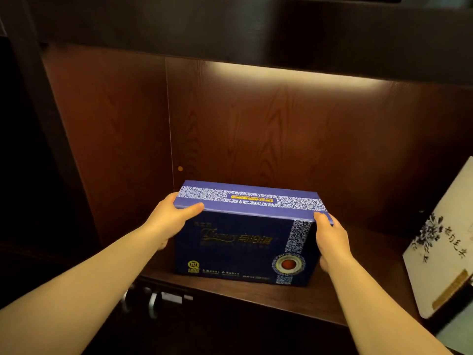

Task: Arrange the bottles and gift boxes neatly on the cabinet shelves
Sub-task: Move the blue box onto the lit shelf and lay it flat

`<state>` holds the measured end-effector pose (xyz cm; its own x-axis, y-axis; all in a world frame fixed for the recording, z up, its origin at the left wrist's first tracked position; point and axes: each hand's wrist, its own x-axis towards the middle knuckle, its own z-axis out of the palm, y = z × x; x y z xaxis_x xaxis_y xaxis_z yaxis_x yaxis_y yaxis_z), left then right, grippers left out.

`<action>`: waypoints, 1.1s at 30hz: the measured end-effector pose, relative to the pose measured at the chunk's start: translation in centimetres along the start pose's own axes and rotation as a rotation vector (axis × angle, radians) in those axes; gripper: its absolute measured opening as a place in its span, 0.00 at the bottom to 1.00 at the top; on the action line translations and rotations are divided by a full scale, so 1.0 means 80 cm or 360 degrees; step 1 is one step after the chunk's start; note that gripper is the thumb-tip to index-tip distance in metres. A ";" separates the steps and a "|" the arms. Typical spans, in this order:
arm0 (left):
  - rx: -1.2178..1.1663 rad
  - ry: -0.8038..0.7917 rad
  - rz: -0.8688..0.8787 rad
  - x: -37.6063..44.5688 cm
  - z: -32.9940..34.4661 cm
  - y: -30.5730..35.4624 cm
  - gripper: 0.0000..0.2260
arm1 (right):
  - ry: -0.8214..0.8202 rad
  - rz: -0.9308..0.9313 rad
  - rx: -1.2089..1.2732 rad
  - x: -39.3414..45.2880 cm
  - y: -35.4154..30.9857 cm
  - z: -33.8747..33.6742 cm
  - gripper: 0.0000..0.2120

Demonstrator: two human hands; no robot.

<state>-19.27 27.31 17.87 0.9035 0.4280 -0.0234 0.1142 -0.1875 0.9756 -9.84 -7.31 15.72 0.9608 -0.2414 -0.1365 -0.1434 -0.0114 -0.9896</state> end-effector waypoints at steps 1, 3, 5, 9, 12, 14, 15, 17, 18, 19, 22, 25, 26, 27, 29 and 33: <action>-0.0008 -0.0012 -0.0014 0.003 0.000 -0.001 0.22 | 0.0001 0.0005 0.0031 -0.007 0.002 -0.001 0.18; -0.0065 -0.0015 -0.0052 0.008 0.000 -0.006 0.20 | 0.0006 -0.0046 0.0011 -0.019 0.006 -0.005 0.18; -0.0164 -0.0023 -0.0111 0.009 0.002 -0.011 0.14 | 0.0021 -0.0112 0.0007 -0.029 0.009 -0.009 0.20; -0.0263 -0.0015 -0.0170 0.007 0.005 -0.015 0.09 | -0.0001 -0.0128 -0.0050 -0.040 0.016 -0.015 0.23; -0.0275 -0.0019 -0.0174 0.007 0.005 -0.014 0.11 | -0.0013 -0.0128 -0.0068 -0.046 0.018 -0.017 0.26; -0.0268 -0.0036 -0.0162 0.007 0.004 -0.015 0.13 | -0.0036 -0.0133 -0.0033 -0.048 0.016 -0.017 0.23; -0.0267 -0.0051 -0.0155 0.007 0.003 -0.015 0.13 | -0.0041 -0.0133 -0.0020 -0.049 0.015 -0.018 0.20; -0.0266 -0.0080 -0.0137 0.007 0.001 -0.015 0.14 | -0.0036 -0.0130 0.0018 -0.049 0.014 -0.018 0.17; -0.0264 -0.0089 -0.0125 0.008 0.000 -0.015 0.14 | -0.0030 -0.0124 0.0042 -0.049 0.014 -0.017 0.17; -0.0256 -0.0095 -0.0115 0.008 -0.001 -0.017 0.15 | -0.0027 -0.0116 0.0063 -0.049 0.014 -0.017 0.17; -0.0232 -0.0105 -0.0106 0.010 -0.003 -0.020 0.16 | -0.0019 -0.0085 0.0093 -0.049 0.014 -0.017 0.19; -0.0219 -0.0092 -0.0124 0.011 -0.004 -0.020 0.16 | 0.0001 -0.0104 0.0110 -0.049 0.014 -0.016 0.18; -0.0207 -0.0083 -0.0127 0.012 -0.004 -0.021 0.17 | 0.0005 -0.0105 0.0113 -0.049 0.014 -0.015 0.18; -0.0197 -0.0078 -0.0126 0.013 -0.004 -0.021 0.18 | 0.0009 -0.0105 0.0115 -0.049 0.014 -0.016 0.17; -0.0187 -0.0078 -0.0117 0.014 -0.004 -0.023 0.19 | 0.0008 -0.0111 0.0121 -0.050 0.016 -0.016 0.16; -0.0189 -0.0085 -0.0109 0.013 -0.008 -0.027 0.15 | 0.0006 -0.0126 0.0115 -0.054 0.018 -0.017 0.13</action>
<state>-18.86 28.70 15.84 0.9162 0.3881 -0.0993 0.1295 -0.0524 0.9902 -14.56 -7.60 14.97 0.9675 -0.2463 -0.0580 -0.0497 0.0395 -0.9980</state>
